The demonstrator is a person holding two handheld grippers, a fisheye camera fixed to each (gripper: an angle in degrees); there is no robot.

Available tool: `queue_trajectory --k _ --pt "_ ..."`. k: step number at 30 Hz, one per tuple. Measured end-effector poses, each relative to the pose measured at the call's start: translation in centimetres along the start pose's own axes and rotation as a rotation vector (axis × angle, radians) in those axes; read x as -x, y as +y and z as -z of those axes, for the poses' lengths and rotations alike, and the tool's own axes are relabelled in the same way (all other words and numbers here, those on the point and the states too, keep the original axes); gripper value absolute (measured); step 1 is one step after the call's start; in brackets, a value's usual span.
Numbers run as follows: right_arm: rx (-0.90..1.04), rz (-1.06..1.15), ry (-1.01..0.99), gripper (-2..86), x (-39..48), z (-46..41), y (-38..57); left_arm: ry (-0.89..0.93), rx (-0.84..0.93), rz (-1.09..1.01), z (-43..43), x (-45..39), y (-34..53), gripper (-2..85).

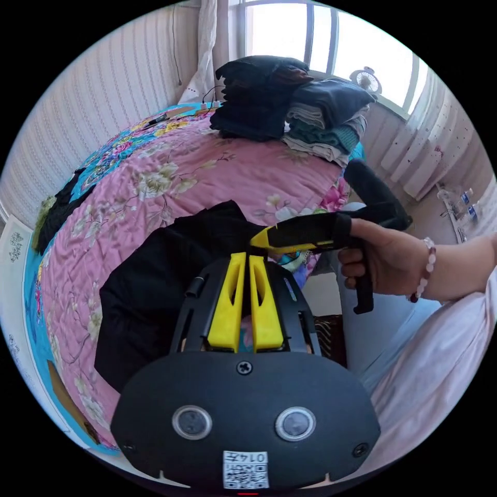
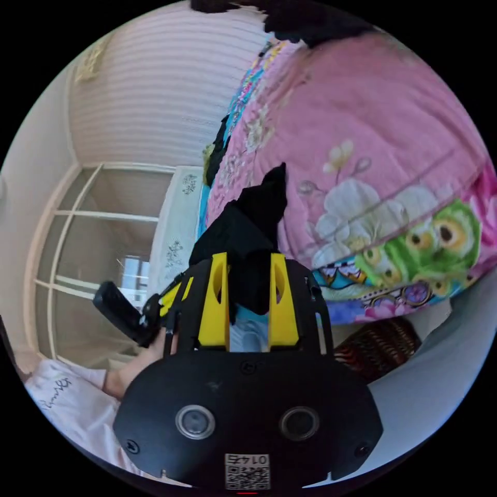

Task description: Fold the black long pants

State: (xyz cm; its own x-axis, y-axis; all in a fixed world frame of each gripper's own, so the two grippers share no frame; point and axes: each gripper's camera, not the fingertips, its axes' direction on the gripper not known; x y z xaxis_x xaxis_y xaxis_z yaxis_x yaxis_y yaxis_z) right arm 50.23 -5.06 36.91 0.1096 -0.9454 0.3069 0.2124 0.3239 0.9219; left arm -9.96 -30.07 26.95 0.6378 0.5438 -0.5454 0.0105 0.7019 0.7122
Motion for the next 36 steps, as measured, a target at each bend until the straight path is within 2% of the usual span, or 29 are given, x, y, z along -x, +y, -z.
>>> queue_trajectory --k 6,12,17,22,25,28,31,32,33,36 --pt "-0.010 -0.125 -0.182 11.1 -4.4 2.8 0.9 -0.090 -0.005 -0.043 1.7 -2.8 1.9 -1.0" --pt "-0.029 -0.153 -0.198 11.5 -7.3 6.0 0.2 -0.040 -0.049 0.031 3.4 -3.9 2.6 -1.0" --pt "-0.012 -0.232 -0.235 10.8 -9.5 6.8 -0.1 -0.087 -0.025 -0.060 3.8 -6.5 2.6 -1.0" --pt "-0.013 -0.218 -0.305 9.5 -9.3 7.8 -0.2 -0.158 -0.005 -0.113 3.8 -8.8 2.6 -1.0" --pt "-0.037 -0.211 -0.278 12.2 -9.3 9.1 0.0 -0.112 -0.017 -0.027 4.4 -8.3 2.2 -1.0" --pt "-0.038 -0.300 -0.331 15.3 -10.4 9.4 0.1 -0.119 -0.006 -0.023 4.9 -8.6 2.0 -1.0" --pt "0.002 -0.229 -0.242 13.1 -9.4 9.2 -0.2 -0.086 -0.041 -0.003 6.1 -9.0 1.7 -1.0" --pt "0.013 -0.204 -0.228 9.8 -9.2 8.9 -0.3 -0.052 -0.067 -0.007 6.7 -9.2 1.5 -1.0" --pt "0.012 -0.183 -0.272 4.9 -9.2 8.8 -0.2 -0.031 -0.072 -0.018 7.1 -9.5 1.4 -1.0" --pt "0.042 -0.121 -0.330 1.3 -7.8 8.6 -0.2 -0.005 -0.033 -0.014 8.0 -9.5 1.0 -0.9"
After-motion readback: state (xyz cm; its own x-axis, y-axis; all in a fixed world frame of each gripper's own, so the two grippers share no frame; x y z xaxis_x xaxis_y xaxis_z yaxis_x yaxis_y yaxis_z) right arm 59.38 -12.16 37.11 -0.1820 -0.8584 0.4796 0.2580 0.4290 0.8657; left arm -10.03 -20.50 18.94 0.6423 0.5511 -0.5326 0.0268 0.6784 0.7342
